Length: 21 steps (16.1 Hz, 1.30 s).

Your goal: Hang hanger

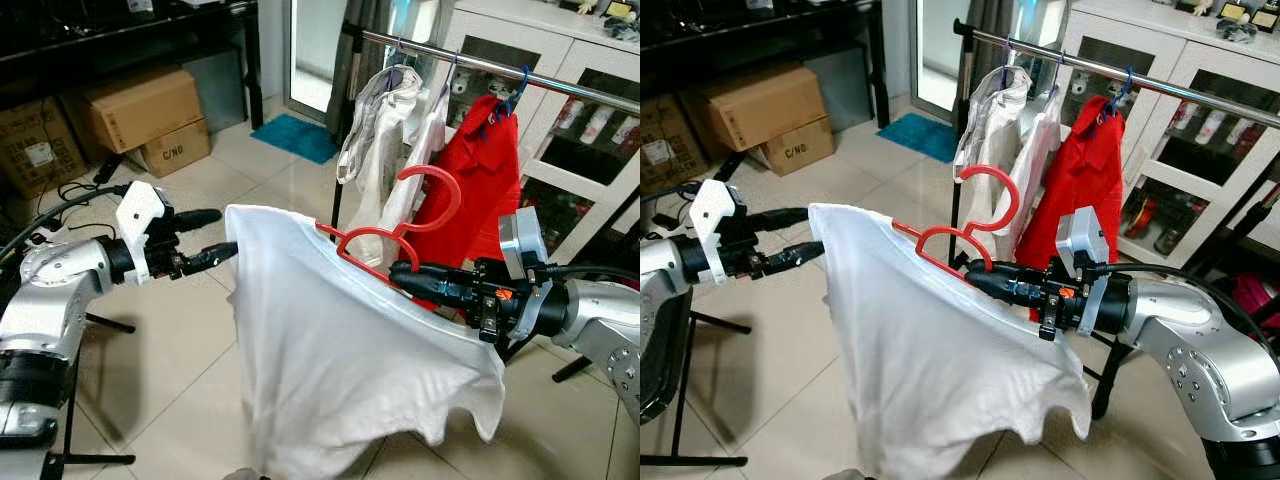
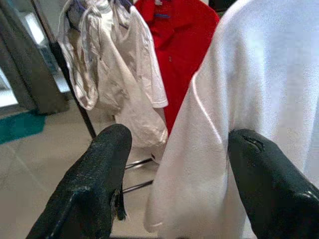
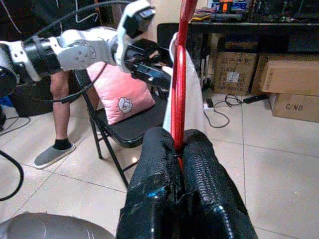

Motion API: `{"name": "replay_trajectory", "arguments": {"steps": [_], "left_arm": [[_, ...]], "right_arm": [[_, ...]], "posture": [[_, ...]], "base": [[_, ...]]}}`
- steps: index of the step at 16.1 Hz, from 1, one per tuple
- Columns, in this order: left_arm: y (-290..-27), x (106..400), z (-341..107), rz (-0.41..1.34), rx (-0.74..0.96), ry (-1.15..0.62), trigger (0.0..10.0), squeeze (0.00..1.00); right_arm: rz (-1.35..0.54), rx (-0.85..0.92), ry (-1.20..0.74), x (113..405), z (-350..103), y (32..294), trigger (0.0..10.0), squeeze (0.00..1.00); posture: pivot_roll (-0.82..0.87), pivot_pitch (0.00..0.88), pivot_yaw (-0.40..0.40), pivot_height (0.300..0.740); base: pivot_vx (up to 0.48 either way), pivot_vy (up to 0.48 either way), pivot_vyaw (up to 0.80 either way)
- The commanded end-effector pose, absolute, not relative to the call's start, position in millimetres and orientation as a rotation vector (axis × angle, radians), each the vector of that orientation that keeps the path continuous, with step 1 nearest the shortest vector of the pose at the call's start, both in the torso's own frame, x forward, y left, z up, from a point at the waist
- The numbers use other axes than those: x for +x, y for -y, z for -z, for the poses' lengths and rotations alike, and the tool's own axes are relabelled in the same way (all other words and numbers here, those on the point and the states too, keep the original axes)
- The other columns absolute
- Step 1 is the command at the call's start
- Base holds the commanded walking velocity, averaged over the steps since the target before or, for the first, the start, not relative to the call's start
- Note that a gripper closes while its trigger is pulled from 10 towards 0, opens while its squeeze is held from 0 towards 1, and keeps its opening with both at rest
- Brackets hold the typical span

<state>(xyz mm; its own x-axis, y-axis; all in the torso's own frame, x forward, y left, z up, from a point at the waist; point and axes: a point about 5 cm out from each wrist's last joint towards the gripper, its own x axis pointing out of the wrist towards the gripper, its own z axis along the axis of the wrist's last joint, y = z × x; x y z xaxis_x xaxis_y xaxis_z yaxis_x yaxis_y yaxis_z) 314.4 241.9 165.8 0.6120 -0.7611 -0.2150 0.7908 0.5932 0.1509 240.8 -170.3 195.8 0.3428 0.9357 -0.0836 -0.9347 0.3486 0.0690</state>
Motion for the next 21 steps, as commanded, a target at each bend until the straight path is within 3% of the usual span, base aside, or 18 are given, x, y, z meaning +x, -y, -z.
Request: {"name": "replay_trajectory", "arguments": {"steps": [1, 9, 17, 21], "left_arm": [[-238, 316, -166, 0.93, 0.257, -0.136, 0.0, 0.0], [-223, 329, -158, 1.029, 0.223, -0.161, 0.0, 0.0], [-226, 331, -160, 1.032, 0.197, -0.132, 0.0, 0.0], [-236, 330, -169, 0.98, 0.096, -0.051, 0.0, 0.0]], "right_arm": [[-1.241, -0.006, -0.065, 240, -208, 170, 10.0, 0.0], [-1.244, 0.0, -0.059, 240, -209, 169, 10.0, 0.0], [-1.231, 0.005, -0.057, 242, -207, 169, 10.0, 0.0], [-1.206, 0.005, -0.044, 244, -208, 172, 10.0, 0.0]], "posture": [[-0.15, 0.0, -0.033, 0.74], [-0.15, 0.0, -0.02, 0.74], [-0.15, 0.0, -0.02, 0.74], [-0.15, 0.0, -0.013, 0.74]], "base": [[0.0, 0.0, 0.0], [0.0, 0.0, 0.0], [0.0, 0.0, 0.0], [0.0, 0.0, 0.0]]}}
